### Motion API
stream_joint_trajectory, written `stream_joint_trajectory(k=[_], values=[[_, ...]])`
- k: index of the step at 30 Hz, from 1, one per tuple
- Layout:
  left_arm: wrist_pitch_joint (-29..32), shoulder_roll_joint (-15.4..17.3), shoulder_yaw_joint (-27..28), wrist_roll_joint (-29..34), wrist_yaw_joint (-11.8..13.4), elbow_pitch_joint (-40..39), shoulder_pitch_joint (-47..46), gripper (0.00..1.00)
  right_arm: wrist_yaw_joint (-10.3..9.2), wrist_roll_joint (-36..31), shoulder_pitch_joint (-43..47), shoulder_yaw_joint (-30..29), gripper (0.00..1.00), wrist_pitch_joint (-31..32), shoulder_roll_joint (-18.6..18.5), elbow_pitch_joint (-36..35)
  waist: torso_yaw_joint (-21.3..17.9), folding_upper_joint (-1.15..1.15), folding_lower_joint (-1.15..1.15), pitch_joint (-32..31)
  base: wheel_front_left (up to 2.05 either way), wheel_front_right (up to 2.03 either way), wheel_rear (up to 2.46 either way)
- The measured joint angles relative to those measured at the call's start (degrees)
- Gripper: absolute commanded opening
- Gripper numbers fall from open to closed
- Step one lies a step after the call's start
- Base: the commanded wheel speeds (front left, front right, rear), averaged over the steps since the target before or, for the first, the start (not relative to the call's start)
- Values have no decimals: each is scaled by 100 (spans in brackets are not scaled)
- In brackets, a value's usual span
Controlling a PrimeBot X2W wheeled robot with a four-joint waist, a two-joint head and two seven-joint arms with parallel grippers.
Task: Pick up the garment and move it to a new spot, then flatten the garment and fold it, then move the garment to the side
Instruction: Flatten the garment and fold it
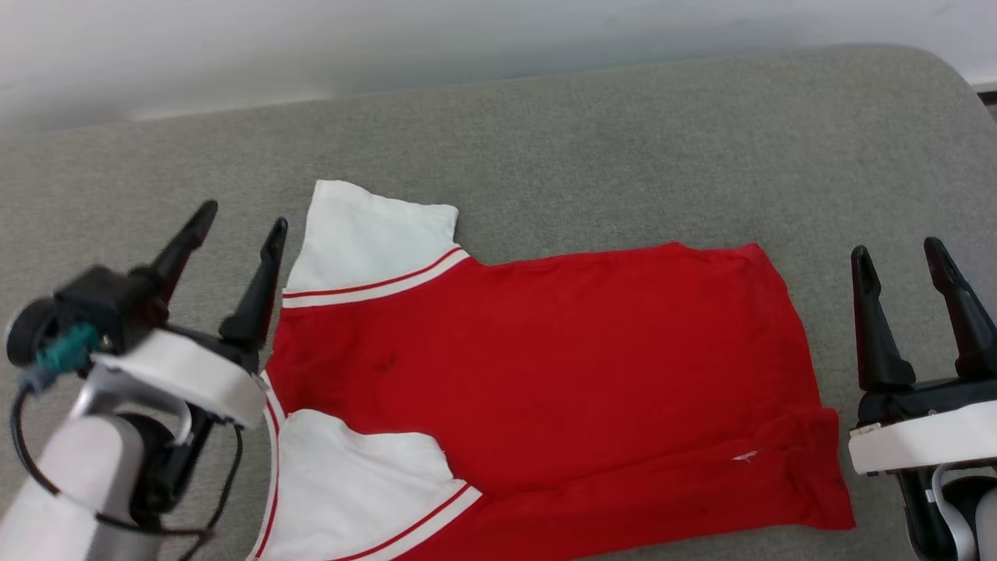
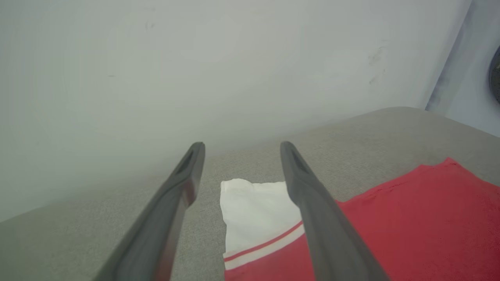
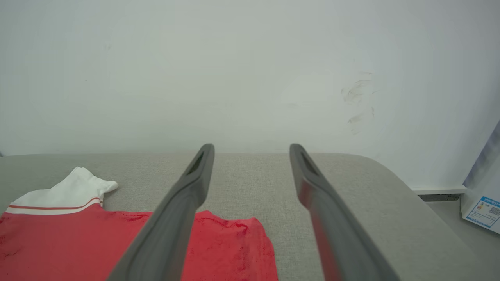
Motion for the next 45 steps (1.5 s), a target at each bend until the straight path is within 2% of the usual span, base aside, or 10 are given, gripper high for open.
stream_joint_trajectory(k=[1,3,10,12,18,25,41,42,43,45], values=[[859,349,-25,-297,-286,168,-609,100,0,-30,-62,54,100,-20,66,-73,-155,0,0,236,0,0,0],[1577,592,-164,-584,-436,305,-987,100,0,-49,-116,107,100,-36,104,-96,-268,0,0,399,0,0,0],[4019,1272,-318,-1519,-548,839,-2301,100,0,-97,-250,316,100,-200,226,-69,-737,0,0,953,0,0,0],[4701,1359,-305,-1855,-532,991,-2581,100,0,-92,-284,349,100,-263,266,-40,-882,0,0,1096,0,0,0],[6104,1627,-230,-2179,-54,1408,-3336,100,0,-44,-391,605,100,-428,332,151,-1257,0,1,1492,0,0,0],[6733,1934,-326,-2035,186,1813,-3752,100,0,25,-555,847,100,-577,326,386,-1574,0,1,1830,0,0,0],[7176,1962,-565,-2281,-167,2203,-3890,100,0,-4,-654,869,100,-692,324,687,-1637,0,0,1986,0,0,0],[7171,1942,-563,-2284,-164,2212,-3890,57,0,-5,-671,875,100,-691,325,688,-1631,0,0,1986,0,0,0],[7171,1920,-563,-2304,-166,2217,-3889,0,0,-7,-687,881,100,-688,325,688,-1625,0,0,1985,0,0,0],[7117,1855,-536,-2377,-165,2231,-3874,0,0,-8,-694,884,100,-667,325,684,-1614,0,0,1992,0,0,0]])
